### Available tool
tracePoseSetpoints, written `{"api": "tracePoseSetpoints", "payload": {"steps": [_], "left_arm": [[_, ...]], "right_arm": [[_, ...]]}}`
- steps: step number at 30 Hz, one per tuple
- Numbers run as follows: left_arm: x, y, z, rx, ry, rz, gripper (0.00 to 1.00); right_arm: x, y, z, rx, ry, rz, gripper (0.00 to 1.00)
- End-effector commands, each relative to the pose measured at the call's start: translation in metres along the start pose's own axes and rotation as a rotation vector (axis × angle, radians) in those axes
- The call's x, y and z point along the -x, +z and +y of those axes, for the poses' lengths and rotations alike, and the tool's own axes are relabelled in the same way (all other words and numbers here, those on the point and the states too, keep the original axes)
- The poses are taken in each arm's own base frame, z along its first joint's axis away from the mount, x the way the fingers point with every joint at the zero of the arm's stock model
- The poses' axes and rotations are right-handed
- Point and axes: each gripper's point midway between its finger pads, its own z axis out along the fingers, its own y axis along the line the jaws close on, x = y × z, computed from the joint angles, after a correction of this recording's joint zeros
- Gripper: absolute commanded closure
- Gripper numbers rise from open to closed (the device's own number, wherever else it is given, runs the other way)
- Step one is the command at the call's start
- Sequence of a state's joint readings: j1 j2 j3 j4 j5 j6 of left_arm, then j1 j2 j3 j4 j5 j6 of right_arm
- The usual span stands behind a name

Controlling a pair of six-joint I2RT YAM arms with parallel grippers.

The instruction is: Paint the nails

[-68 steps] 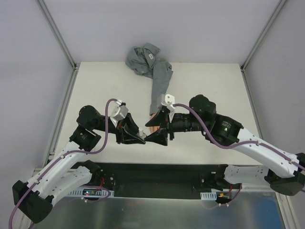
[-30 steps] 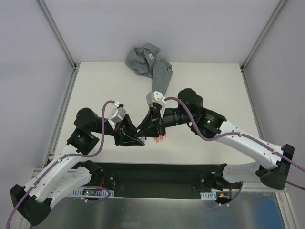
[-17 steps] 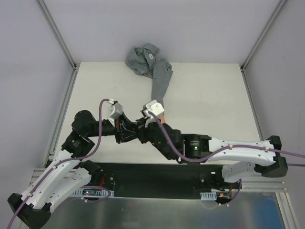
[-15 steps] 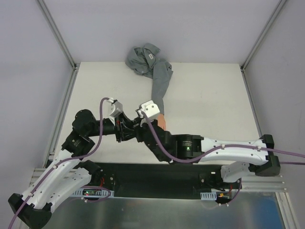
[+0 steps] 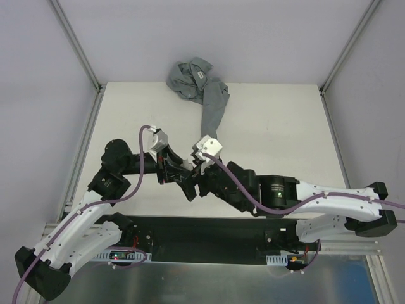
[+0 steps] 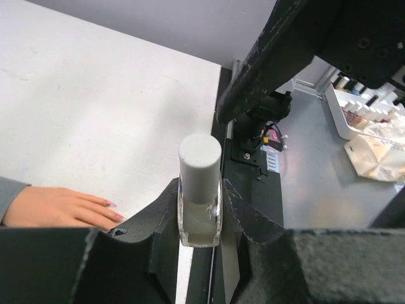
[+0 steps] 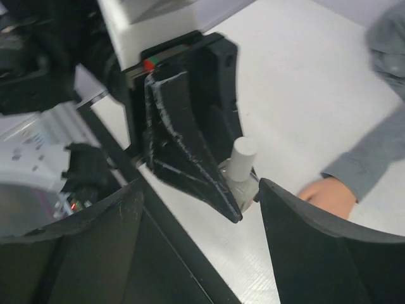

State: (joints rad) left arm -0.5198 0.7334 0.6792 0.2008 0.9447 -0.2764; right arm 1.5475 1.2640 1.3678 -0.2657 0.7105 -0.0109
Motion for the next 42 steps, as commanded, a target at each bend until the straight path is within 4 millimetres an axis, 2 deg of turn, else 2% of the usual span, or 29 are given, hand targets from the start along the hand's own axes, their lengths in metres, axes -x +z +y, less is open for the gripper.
{"api": "tracePoseSetpoints", "payload": {"steps": [1,3,4,5,6,8,9,12,16,20,22,28,35,37,38,40,42], "left_arm": [[0.027,-0.002,-0.037,-0.213,0.139,-0.022,1.0],[0.021,-0.005,-0.05,-0.298,0.126,0.007,1.0],[0.024,-0.006,-0.054,-0.323,0.148,-0.001,1.0],[0.021,-0.008,-0.06,-0.355,0.132,0.012,1.0],[0.019,-0.009,-0.062,-0.373,0.13,0.017,1.0],[0.018,-0.01,-0.069,-0.41,0.144,0.024,1.0],[0.015,-0.011,-0.073,-0.435,0.146,0.034,1.0],[0.012,-0.013,-0.08,-0.472,0.15,0.048,1.0],[0.009,-0.014,-0.085,-0.507,0.146,0.065,1.0],[0.009,-0.014,-0.088,-0.521,0.146,0.07,1.0],[0.008,-0.015,-0.089,-0.527,0.148,0.072,1.0],[0.008,-0.015,-0.09,-0.531,0.146,0.074,1.0],[0.011,-0.014,-0.089,-0.505,0.156,0.053,1.0],[0.013,-0.011,-0.084,-0.466,0.153,0.042,1.0],[0.014,-0.01,-0.08,-0.441,0.153,0.036,1.0],[0.021,-0.007,-0.07,-0.375,0.174,0.008,1.0],[0.023,-0.004,-0.058,-0.289,0.16,-0.008,1.0]], "right_arm": [[-0.009,-0.031,0.044,0.495,-0.11,0.084,0.24],[-0.001,-0.042,0.045,0.621,-0.124,0.07,0.23],[-0.003,-0.053,0.054,0.732,-0.132,0.075,0.23],[0.001,-0.055,0.053,0.758,-0.14,0.05,0.23],[0.009,-0.052,0.041,0.741,-0.129,0.03,0.23],[0.014,-0.055,0.04,0.8,-0.111,0.02,0.25],[0.018,-0.05,0.031,0.793,-0.099,0.013,0.26],[0.024,-0.055,0.03,0.873,-0.098,0.005,0.3],[0.023,-0.061,0.04,1.024,-0.093,0.013,0.35],[0.024,-0.055,0.042,1.07,-0.085,0.021,0.45],[0.026,-0.053,0.045,1.099,-0.083,0.007,0.46],[0.027,-0.047,0.049,1.123,-0.074,0.01,0.53],[0.02,-0.042,0.052,1.139,-0.046,0.042,0.8],[0.016,-0.041,0.049,1.114,-0.037,0.05,0.94],[0.009,-0.039,0.047,1.1,-0.03,0.064,0.96],[0.009,-0.038,0.043,1.056,-0.02,0.058,0.99],[-0.001,-0.034,0.039,0.992,-0.011,0.07,0.99]]}}
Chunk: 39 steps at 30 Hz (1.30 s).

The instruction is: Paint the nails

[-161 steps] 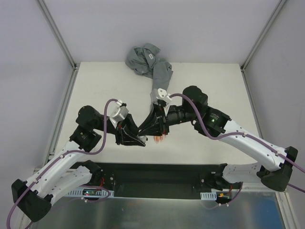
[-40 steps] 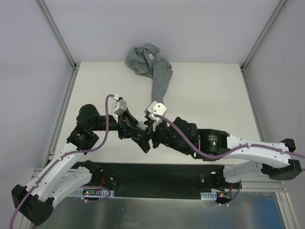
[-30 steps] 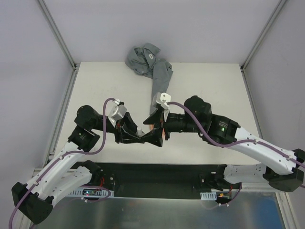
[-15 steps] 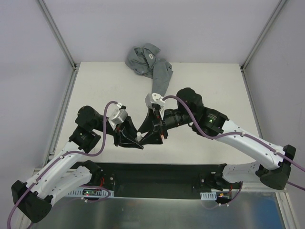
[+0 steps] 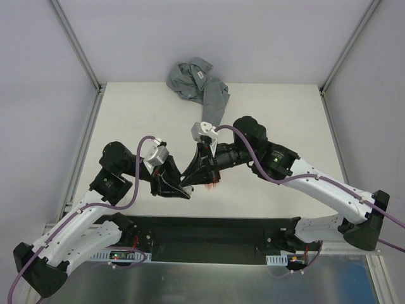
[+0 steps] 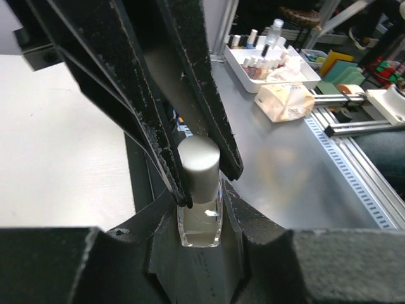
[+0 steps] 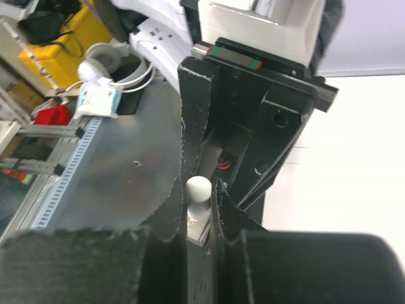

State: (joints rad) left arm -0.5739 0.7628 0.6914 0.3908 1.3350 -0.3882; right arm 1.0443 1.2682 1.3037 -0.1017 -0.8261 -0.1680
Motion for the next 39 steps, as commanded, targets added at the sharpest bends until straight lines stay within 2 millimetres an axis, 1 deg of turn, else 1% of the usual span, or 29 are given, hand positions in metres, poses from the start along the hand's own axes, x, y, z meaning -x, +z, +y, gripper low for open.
{"api": "tracePoseSetpoints", "payload": {"steps": [1,2,4,5,6,7,8,11,12,13,14,16,18,19,21,22,24,25,26,27,28,29,30,31,32,34,35,37,39], "left_arm": [[0.032,-0.009,0.035,0.245,0.143,-0.087,1.0],[0.03,-0.013,0.045,0.317,0.114,-0.091,1.0],[0.037,-0.026,0.071,0.487,0.128,-0.119,1.0],[0.039,-0.031,0.077,0.541,0.124,-0.13,1.0],[0.038,-0.036,0.084,0.59,0.113,-0.138,1.0],[0.039,-0.045,0.095,0.666,0.102,-0.158,1.0],[0.04,-0.048,0.097,0.684,0.098,-0.167,1.0],[0.041,-0.048,0.098,0.677,0.088,-0.167,1.0],[0.042,-0.047,0.097,0.668,0.089,-0.165,1.0],[0.042,-0.046,0.097,0.661,0.088,-0.162,1.0],[0.039,-0.045,0.097,0.657,0.084,-0.158,1.0],[0.035,-0.045,0.098,0.652,0.077,-0.15,1.0],[0.031,-0.039,0.092,0.594,0.074,-0.13,1.0],[0.031,-0.036,0.088,0.565,0.074,-0.123,1.0],[0.027,-0.029,0.078,0.485,0.066,-0.098,1.0],[0.027,-0.027,0.076,0.467,0.066,-0.093,1.0],[0.024,-0.024,0.07,0.421,0.064,-0.081,1.0],[0.024,-0.023,0.069,0.409,0.06,-0.078,1.0],[0.024,-0.022,0.068,0.396,0.058,-0.079,1.0],[0.022,-0.019,0.062,0.356,0.052,-0.07,1.0],[0.022,-0.017,0.058,0.33,0.048,-0.067,1.0],[0.025,-0.016,0.054,0.303,0.07,-0.074,1.0],[0.023,-0.014,0.05,0.272,0.058,-0.075,1.0],[0.021,-0.012,0.041,0.221,0.058,-0.068,1.0],[0.022,-0.011,0.035,0.192,0.069,-0.068,1.0],[0.02,-0.009,0.025,0.135,0.078,-0.062,1.0],[0.02,-0.007,0.021,0.112,0.081,-0.057,1.0],[0.019,-0.004,0.015,0.078,0.083,-0.048,1.0],[0.015,-0.001,0.008,0.035,0.075,-0.033,1.0]], "right_arm": [[0.0,-0.01,0.006,-0.086,0.0,-0.035,0.99],[-0.006,-0.007,0.008,-0.114,0.004,-0.026,0.99],[-0.018,-0.012,-0.021,-0.356,0.058,-0.013,0.99],[-0.016,-0.027,-0.052,-0.687,0.052,-0.052,0.99],[-0.022,-0.042,-0.063,-0.886,0.063,-0.053,0.99],[-0.027,-0.056,-0.069,-1.08,0.157,-0.125,1.0],[-0.035,-0.059,-0.061,-1.203,0.119,-0.144,1.0],[-0.026,-0.032,-0.056,-1.195,0.159,-0.221,0.99],[-0.04,-0.025,-0.063,-1.231,0.135,-0.148,0.99],[-0.026,-0.025,-0.062,-1.243,0.15,-0.169,1.0],[-0.028,-0.026,-0.063,-1.258,0.137,-0.149,0.99],[-0.026,-0.029,-0.061,-1.252,0.132,-0.145,0.99],[-0.022,-0.034,-0.057,-1.223,0.105,-0.129,0.92],[-0.018,-0.036,-0.055,-1.207,0.089,-0.122,0.76],[-0.014,-0.038,-0.049,-1.149,0.017,-0.071,0.56],[-0.008,-0.044,-0.044,-1.121,-0.012,-0.067,0.41],[-0.005,-0.047,-0.038,-1.051,-0.047,-0.044,0.29],[0.002,-0.058,-0.039,-1.041,-0.078,-0.048,0.27],[0.002,-0.047,-0.03,-0.922,-0.08,-0.039,0.24],[-0.001,-0.044,-0.028,-0.855,-0.079,-0.027,0.23],[0.004,-0.053,-0.03,-0.814,-0.078,-0.042,0.23],[0.006,-0.039,-0.013,-0.656,-0.088,-0.05,0.23],[0.001,-0.036,-0.01,-0.599,-0.092,-0.046,0.23],[0.003,-0.042,-0.017,-0.58,-0.096,-0.052,0.23],[0.008,-0.035,0.001,-0.451,-0.108,-0.07,0.23],[0.01,-0.038,-0.005,-0.416,-0.109,-0.087,0.25],[0.014,-0.034,0.003,-0.338,-0.109,-0.102,0.25],[0.02,-0.036,-0.001,-0.304,-0.102,-0.117,0.3],[0.026,-0.031,0.004,-0.228,-0.101,-0.133,0.36]]}}
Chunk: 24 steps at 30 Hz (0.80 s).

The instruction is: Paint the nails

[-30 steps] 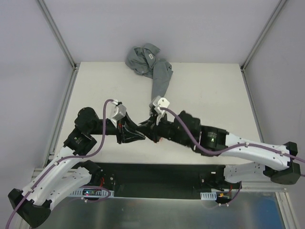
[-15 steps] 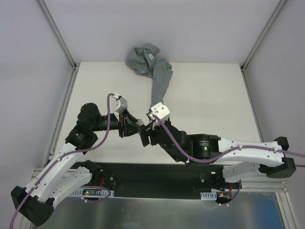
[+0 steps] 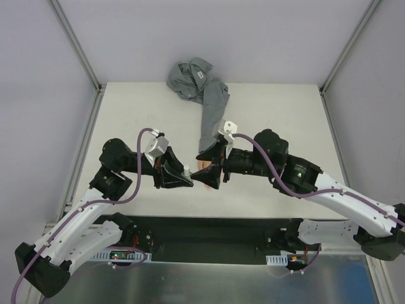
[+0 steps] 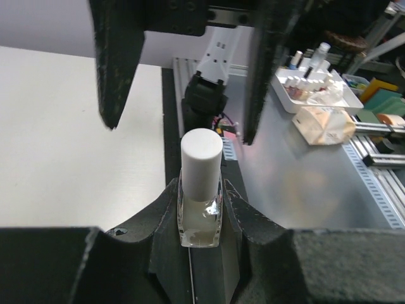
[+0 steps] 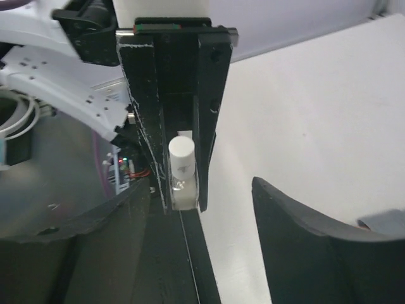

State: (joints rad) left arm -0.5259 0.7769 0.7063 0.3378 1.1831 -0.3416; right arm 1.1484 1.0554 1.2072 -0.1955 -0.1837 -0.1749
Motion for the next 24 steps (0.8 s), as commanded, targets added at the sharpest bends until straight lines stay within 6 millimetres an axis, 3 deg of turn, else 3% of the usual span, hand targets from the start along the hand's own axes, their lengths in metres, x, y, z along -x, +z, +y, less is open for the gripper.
{"api": "tracePoseSetpoints", "payload": {"steps": [1,3,6,13,17,18,22,24], "left_arm": [[0.004,0.002,-0.032,-0.167,0.071,0.019,1.0],[0.002,0.002,-0.033,-0.177,0.069,0.023,1.0],[0.003,0.001,-0.036,-0.187,0.075,0.026,1.0],[0.002,0.002,-0.035,-0.189,0.066,0.03,1.0],[0.005,0.003,-0.03,-0.159,0.072,0.015,1.0],[0.004,0.003,-0.027,-0.142,0.065,0.012,1.0],[0.011,0.001,-0.002,0.016,0.063,-0.023,1.0],[0.018,-0.004,0.022,0.159,0.074,-0.06,1.0]], "right_arm": [[0.027,-0.001,0.04,0.319,-0.039,-0.091,0.38],[0.029,0.003,0.045,0.375,-0.032,-0.093,0.49],[0.03,0.005,0.049,0.426,-0.018,-0.084,0.57],[0.034,0.013,0.057,0.515,-0.009,-0.094,0.64],[0.033,0.014,0.055,0.497,0.011,-0.09,0.94],[0.032,0.014,0.054,0.491,0.015,-0.089,0.99],[0.013,0.021,0.039,0.381,0.049,-0.067,0.99],[0.009,0.022,0.036,0.312,0.05,-0.075,0.99]]}}
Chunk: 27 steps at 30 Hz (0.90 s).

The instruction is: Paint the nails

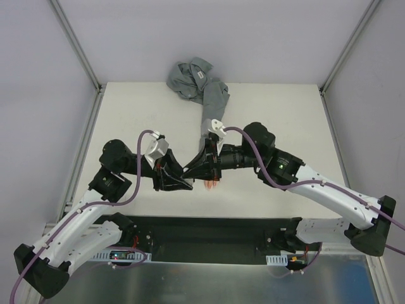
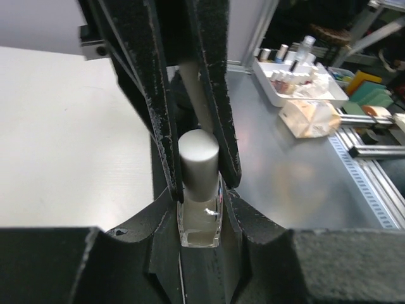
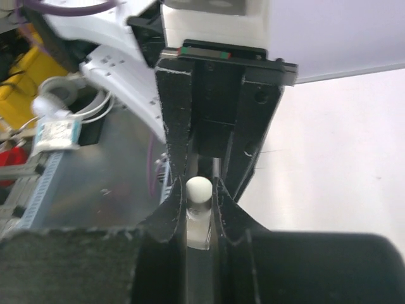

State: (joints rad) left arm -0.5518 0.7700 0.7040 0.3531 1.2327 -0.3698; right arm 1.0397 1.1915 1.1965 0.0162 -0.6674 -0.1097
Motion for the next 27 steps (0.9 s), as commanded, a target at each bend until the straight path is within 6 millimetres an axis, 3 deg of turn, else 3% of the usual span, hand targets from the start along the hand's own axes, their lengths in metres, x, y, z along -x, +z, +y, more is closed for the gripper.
{"api": "tracePoseSetpoints", "payload": {"steps": [1,2,3,4,5,6,7,8,13,16,17,19,20,22,23,24,26,27], "left_arm": [[0.019,-0.013,0.046,0.289,0.063,-0.079,1.0],[0.025,-0.022,0.064,0.398,0.071,-0.105,1.0],[0.025,-0.027,0.073,0.454,0.062,-0.114,1.0],[0.024,-0.033,0.08,0.512,0.045,-0.12,1.0],[0.024,-0.038,0.087,0.551,0.038,-0.128,1.0],[0.025,-0.046,0.096,0.615,0.03,-0.143,1.0],[0.026,-0.05,0.101,0.645,0.022,-0.147,1.0],[0.022,-0.052,0.104,0.663,0.003,-0.142,1.0],[0.015,-0.05,0.111,0.66,-0.039,-0.118,1.0],[0.013,-0.042,0.103,0.584,-0.05,-0.095,1.0],[0.013,-0.04,0.101,0.567,-0.057,-0.092,1.0],[0.012,-0.033,0.092,0.493,-0.058,-0.081,1.0],[0.011,-0.031,0.088,0.46,-0.058,-0.077,1.0],[0.013,-0.023,0.074,0.364,-0.047,-0.078,1.0],[0.011,-0.021,0.07,0.332,-0.052,-0.076,1.0],[0.018,-0.019,0.064,0.292,-0.011,-0.089,1.0],[0.014,-0.013,0.044,0.177,-0.03,-0.07,1.0],[0.014,-0.011,0.038,0.139,-0.019,-0.068,1.0]], "right_arm": [[0.003,-0.005,-0.022,-0.244,-0.003,-0.071,0.99],[0.002,-0.011,-0.039,-0.402,-0.017,-0.069,0.99],[-0.009,-0.006,-0.031,-0.534,-0.092,-0.027,0.99],[-0.004,-0.055,-0.078,-1.026,-0.122,-0.053,1.0],[0.009,-0.071,-0.077,-1.176,-0.119,-0.087,1.0],[0.008,-0.072,-0.066,-1.23,-0.121,-0.094,1.0],[0.003,-0.077,-0.07,-1.325,-0.15,-0.069,1.0],[0.013,-0.077,-0.066,-1.333,-0.124,-0.094,1.0],[0.006,-0.037,-0.054,-1.14,-0.088,-0.026,0.99],[0.006,-0.022,-0.043,-1.007,-0.124,0.024,0.8],[0.01,-0.024,-0.037,-0.968,-0.127,0.018,0.65],[0.007,-0.02,-0.027,-0.86,-0.139,0.043,0.48],[0.014,-0.028,-0.024,-0.824,-0.13,0.022,0.43],[0.007,-0.025,-0.011,-0.692,-0.115,0.039,0.34],[0.016,-0.037,-0.013,-0.673,-0.098,0.005,0.33],[0.015,-0.033,-0.002,-0.579,-0.085,0.0,0.3],[0.01,-0.042,-0.011,-0.538,-0.045,-0.009,0.28],[0.015,-0.042,0.003,-0.429,-0.037,-0.031,0.28]]}}
